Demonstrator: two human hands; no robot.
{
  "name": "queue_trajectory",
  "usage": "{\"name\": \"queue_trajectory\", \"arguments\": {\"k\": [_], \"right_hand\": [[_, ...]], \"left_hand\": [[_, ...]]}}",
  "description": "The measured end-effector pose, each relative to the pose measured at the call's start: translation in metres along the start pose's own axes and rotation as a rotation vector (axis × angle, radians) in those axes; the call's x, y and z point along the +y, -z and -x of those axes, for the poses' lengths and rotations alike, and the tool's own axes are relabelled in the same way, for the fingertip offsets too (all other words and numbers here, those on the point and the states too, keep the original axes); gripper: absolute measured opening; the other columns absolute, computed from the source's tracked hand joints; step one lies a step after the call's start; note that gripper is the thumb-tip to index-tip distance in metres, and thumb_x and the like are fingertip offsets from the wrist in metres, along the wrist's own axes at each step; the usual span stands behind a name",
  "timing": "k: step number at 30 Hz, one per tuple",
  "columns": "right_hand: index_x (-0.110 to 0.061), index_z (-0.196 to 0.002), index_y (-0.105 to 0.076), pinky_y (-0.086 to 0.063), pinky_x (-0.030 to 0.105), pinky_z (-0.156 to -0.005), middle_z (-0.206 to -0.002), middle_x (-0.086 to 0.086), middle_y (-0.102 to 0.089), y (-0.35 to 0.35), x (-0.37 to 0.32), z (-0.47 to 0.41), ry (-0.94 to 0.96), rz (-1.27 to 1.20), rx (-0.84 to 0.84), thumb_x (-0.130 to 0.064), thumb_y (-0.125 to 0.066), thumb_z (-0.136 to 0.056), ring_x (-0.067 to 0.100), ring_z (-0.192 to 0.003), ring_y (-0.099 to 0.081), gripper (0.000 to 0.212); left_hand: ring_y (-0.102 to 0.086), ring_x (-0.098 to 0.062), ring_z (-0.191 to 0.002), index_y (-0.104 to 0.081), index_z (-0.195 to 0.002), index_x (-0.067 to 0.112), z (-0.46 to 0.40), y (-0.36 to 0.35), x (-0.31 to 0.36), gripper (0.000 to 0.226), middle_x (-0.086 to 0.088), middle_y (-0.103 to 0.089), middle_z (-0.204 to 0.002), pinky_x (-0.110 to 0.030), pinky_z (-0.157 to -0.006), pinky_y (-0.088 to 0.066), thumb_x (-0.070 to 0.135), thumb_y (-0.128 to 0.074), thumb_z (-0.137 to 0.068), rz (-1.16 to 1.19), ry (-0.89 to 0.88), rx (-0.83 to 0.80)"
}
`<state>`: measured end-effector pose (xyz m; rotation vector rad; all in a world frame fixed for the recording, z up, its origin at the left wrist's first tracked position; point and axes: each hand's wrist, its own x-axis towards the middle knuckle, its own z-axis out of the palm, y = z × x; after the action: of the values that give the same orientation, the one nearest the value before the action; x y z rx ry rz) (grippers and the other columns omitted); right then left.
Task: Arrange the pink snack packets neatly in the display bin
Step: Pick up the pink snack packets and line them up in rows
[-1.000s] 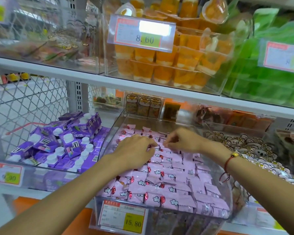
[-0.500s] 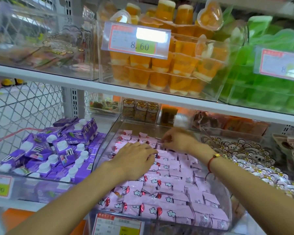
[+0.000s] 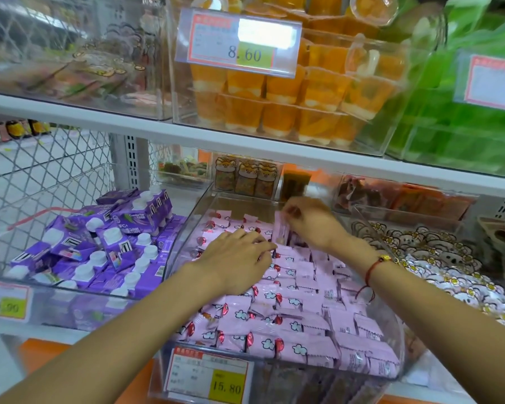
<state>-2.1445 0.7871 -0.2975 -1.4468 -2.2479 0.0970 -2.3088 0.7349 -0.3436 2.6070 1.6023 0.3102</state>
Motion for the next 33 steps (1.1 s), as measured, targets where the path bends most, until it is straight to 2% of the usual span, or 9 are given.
{"name": "queue_trajectory", "arguments": {"k": [3,8,12,16,19,22,25,27,33], "right_hand": [[-0.006,-0.100,-0.056,-0.053,0.039,-0.073,-0.096,0.014,-0.064,0.014,-0.008,0.004,-0.028,-0.174,0.251,-0.015,-0.046,-0.098,0.026,-0.081,-0.062,0.014],[-0.015,-0.096,-0.053,-0.055,0.032,-0.063,-0.085,-0.002,-0.061,0.022,-0.013,0.033,-0.224,-0.452,0.475,-0.021,-0.042,-0.100,0.013,-0.067,-0.061,0.013],[-0.019,-0.087,-0.054,-0.052,0.032,-0.074,-0.088,0.004,-0.066,0.026,-0.013,0.044,-0.523,-0.939,0.483,-0.023,-0.045,-0.099,0.014,-0.069,-0.062,0.016],[-0.005,-0.105,-0.057,-0.052,0.027,-0.069,-0.091,0.008,-0.067,0.028,-0.011,0.053,-0.542,-1.020,0.439,-0.017,-0.042,-0.099,0.010,-0.062,-0.063,0.020],[0.001,-0.105,-0.059,-0.058,0.024,-0.068,-0.093,0.013,-0.070,0.028,-0.017,0.060,-0.556,-1.092,0.370,-0.015,-0.043,-0.099,0.009,-0.062,-0.069,0.024],[0.001,-0.107,-0.061,-0.059,0.025,-0.071,-0.090,0.012,-0.072,0.031,-0.022,0.063,-0.572,-1.173,0.284,-0.020,-0.047,-0.098,0.012,-0.066,-0.070,0.027],[-0.011,-0.113,-0.055,-0.053,0.032,-0.087,-0.102,0.006,-0.067,0.033,-0.024,0.066,-0.538,-0.929,0.239,-0.033,-0.044,-0.098,0.014,-0.087,-0.065,0.030],[-0.020,-0.119,-0.049,-0.046,0.021,-0.084,-0.115,-0.001,-0.059,0.034,-0.027,0.070,-0.353,-0.668,0.284,-0.029,-0.048,-0.096,0.004,-0.092,-0.057,0.025],[-0.030,-0.135,-0.046,-0.021,0.025,-0.097,-0.129,-0.013,-0.043,0.033,-0.035,0.078,0.159,-0.155,0.147,-0.025,-0.056,-0.085,0.003,-0.118,-0.027,0.051]], "left_hand": [[-0.033,-0.016,-0.127,-0.034,-0.144,0.030,0.001,-0.001,0.000,0.046,0.006,-0.039,-0.144,-0.034,-0.104,-0.026,0.037,-0.019,-0.101,0.001,-0.002,0.005],[-0.040,-0.019,-0.116,-0.035,-0.144,0.027,0.004,0.002,0.003,0.046,0.002,-0.044,-0.138,-0.034,-0.094,-0.032,0.036,-0.020,-0.101,-0.027,-0.017,0.028],[-0.048,-0.019,-0.101,-0.044,-0.131,0.021,0.006,0.008,0.008,0.038,-0.004,-0.055,-0.126,-0.029,-0.074,-0.038,0.033,-0.043,-0.096,0.101,0.040,0.241],[-0.052,-0.010,-0.113,-0.021,-0.145,0.035,0.019,0.019,0.017,0.085,0.007,-0.044,-0.141,-0.029,-0.083,-0.051,0.030,-0.071,-0.076,0.370,-0.043,0.433],[-0.051,0.013,-0.100,-0.047,-0.128,0.037,0.030,0.027,0.022,0.061,0.018,-0.056,-0.124,-0.009,-0.075,-0.048,0.023,-0.076,-0.076,0.461,-0.156,0.597],[-0.056,0.011,-0.092,-0.064,-0.109,0.031,0.036,0.035,0.023,0.029,0.023,-0.063,-0.108,-0.008,-0.073,-0.047,0.021,-0.071,-0.083,0.635,-0.119,0.612],[-0.063,0.008,-0.077,-0.070,-0.097,0.023,0.038,0.042,0.026,0.011,0.016,-0.071,-0.087,-0.011,-0.066,-0.051,0.023,-0.064,-0.088,1.071,0.048,0.541],[-0.062,0.011,-0.063,-0.071,-0.085,0.024,0.037,0.045,0.027,0.013,0.021,-0.069,-0.067,-0.011,-0.054,-0.051,0.027,-0.060,-0.091,1.242,0.186,0.499],[-0.066,-0.011,-0.067,-0.075,-0.086,0.013,0.033,0.042,0.032,0.020,0.010,-0.065,-0.062,-0.028,-0.063,-0.059,0.029,-0.064,-0.089,1.214,0.258,0.495]]}}
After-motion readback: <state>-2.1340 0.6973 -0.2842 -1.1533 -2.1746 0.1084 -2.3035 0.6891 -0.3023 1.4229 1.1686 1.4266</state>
